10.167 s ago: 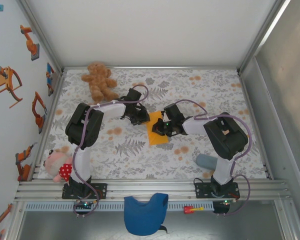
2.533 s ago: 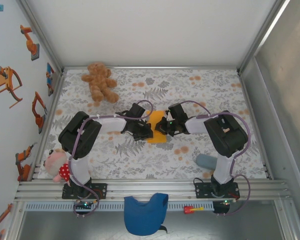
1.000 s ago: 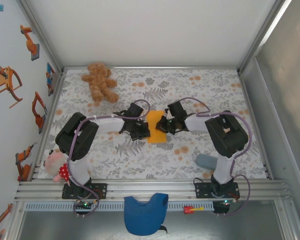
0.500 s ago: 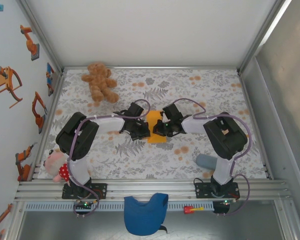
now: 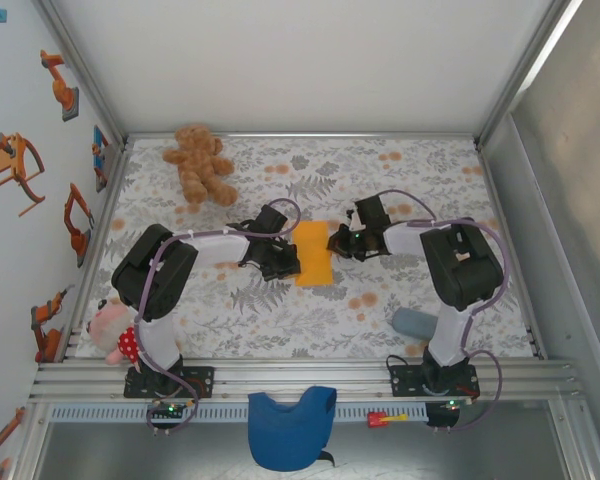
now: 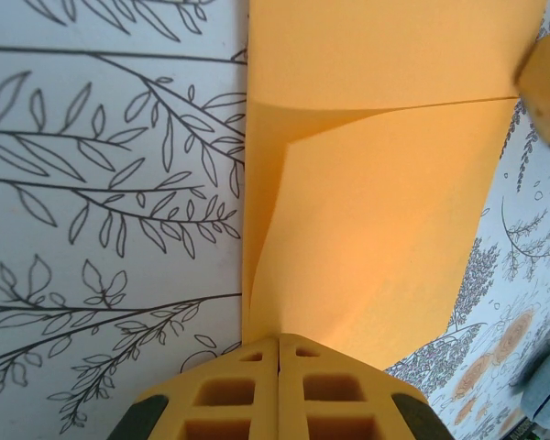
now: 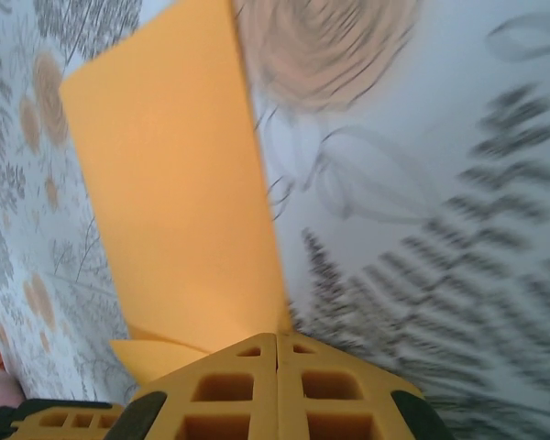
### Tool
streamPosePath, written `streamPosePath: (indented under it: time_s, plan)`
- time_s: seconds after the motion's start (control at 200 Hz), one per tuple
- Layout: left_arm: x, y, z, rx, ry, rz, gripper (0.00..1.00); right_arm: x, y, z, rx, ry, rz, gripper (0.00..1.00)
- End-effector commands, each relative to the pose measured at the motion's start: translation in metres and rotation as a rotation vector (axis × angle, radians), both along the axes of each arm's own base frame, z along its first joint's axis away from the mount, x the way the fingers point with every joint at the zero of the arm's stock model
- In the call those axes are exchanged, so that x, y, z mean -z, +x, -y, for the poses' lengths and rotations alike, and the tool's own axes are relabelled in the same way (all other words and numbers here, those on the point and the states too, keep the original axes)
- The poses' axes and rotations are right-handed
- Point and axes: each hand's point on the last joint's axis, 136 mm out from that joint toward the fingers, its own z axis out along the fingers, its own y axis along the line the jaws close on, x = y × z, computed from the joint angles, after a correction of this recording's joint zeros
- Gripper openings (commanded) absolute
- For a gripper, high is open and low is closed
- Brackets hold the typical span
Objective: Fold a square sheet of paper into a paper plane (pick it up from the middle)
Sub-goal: Perform the second fold on the square sheet of paper at the center of the table.
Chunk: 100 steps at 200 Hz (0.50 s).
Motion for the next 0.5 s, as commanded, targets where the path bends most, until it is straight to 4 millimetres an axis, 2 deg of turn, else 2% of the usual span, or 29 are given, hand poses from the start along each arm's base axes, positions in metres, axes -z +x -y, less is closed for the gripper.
streamPosePath:
  time_s: [0.0, 0.16, 0.255, 0.406, 0.421, 0.496]
  plan:
    - [0.02, -0.019, -0.024, -0.006, 0.114, -0.094, 0.0, -0.008, 0.014, 0.016, 0.03, -0.07, 0.058, 0.0]
    - [-0.022, 0.004, 0.001, 0.0, -0.001, 0.006, 0.0, -0.036, 0.01, 0.023, 0.053, -0.072, 0.115, 0.08]
    - [-0.042, 0.015, 0.01, -0.009, -0.056, 0.059, 0.05, -0.039, 0.0, 0.025, 0.069, -0.069, 0.104, 0.16]
    - [-0.044, 0.027, 0.013, -0.03, -0.074, 0.09, 0.14, -0.035, -0.014, 0.017, 0.086, -0.046, 0.07, 0.34]
    - [-0.044, 0.029, 0.013, -0.032, -0.077, 0.092, 0.14, -0.034, -0.015, 0.017, 0.087, -0.044, 0.067, 0.42]
    - [-0.04, 0.036, 0.016, -0.037, -0.074, 0.089, 0.15, -0.031, -0.019, 0.012, 0.091, -0.04, 0.057, 0.5]
